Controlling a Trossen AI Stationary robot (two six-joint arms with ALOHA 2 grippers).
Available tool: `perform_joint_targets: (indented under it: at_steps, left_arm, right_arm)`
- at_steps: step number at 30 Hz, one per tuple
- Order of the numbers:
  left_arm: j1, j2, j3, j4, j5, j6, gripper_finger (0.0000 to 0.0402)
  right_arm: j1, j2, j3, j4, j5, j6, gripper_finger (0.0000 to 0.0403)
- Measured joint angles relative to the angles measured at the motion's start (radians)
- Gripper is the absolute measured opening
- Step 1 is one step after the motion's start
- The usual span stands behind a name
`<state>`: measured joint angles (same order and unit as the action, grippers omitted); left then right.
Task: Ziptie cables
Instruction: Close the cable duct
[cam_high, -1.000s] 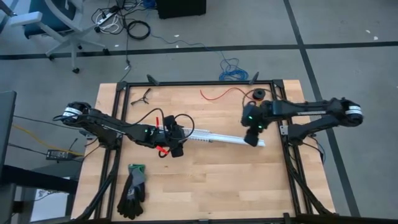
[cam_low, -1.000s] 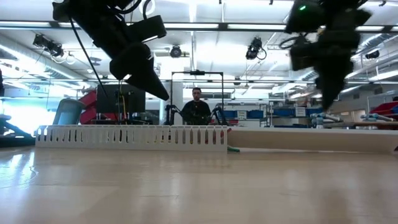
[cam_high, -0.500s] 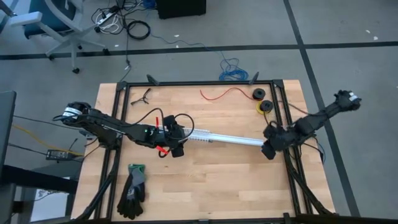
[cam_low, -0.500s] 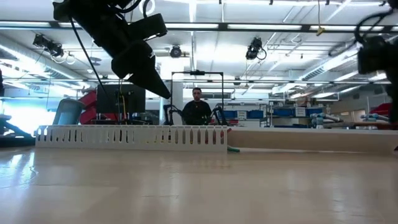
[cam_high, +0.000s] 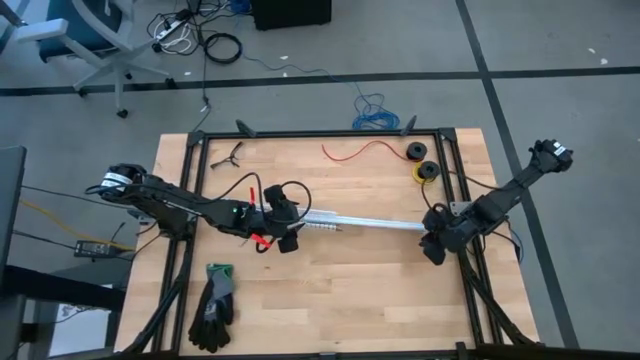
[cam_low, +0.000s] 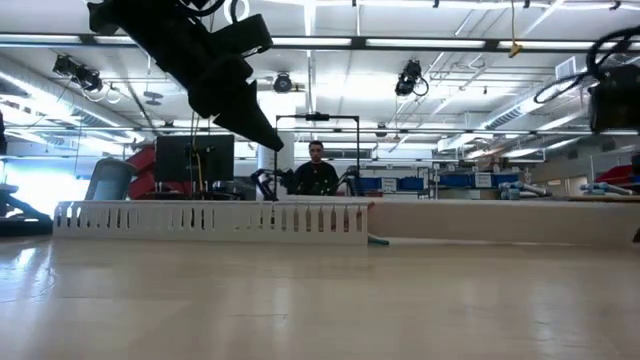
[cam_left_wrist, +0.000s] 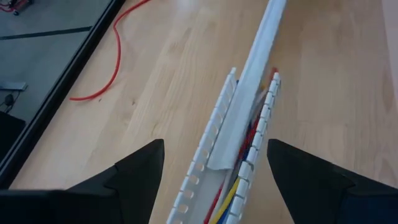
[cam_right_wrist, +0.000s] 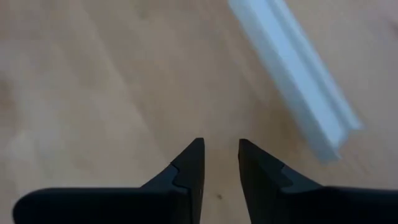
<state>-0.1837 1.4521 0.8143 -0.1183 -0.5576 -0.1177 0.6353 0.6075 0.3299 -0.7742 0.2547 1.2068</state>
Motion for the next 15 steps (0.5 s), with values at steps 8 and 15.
perform_joint_targets:
  at_steps: [8, 15]
  left_arm:
    - [0.000, 0.000, 0.000, 0.000, 0.000, 0.000, 0.0295]
    - [0.000, 0.000, 0.000, -0.005, -0.002, 0.000, 0.0295]
  right_arm:
    - [0.000, 0.001, 0.115, -0.113, -0.015, -0.068, 0.0068]
    - [0.030, -0.001, 0.150, -0.158, -0.104, -0.093, 0.0032]
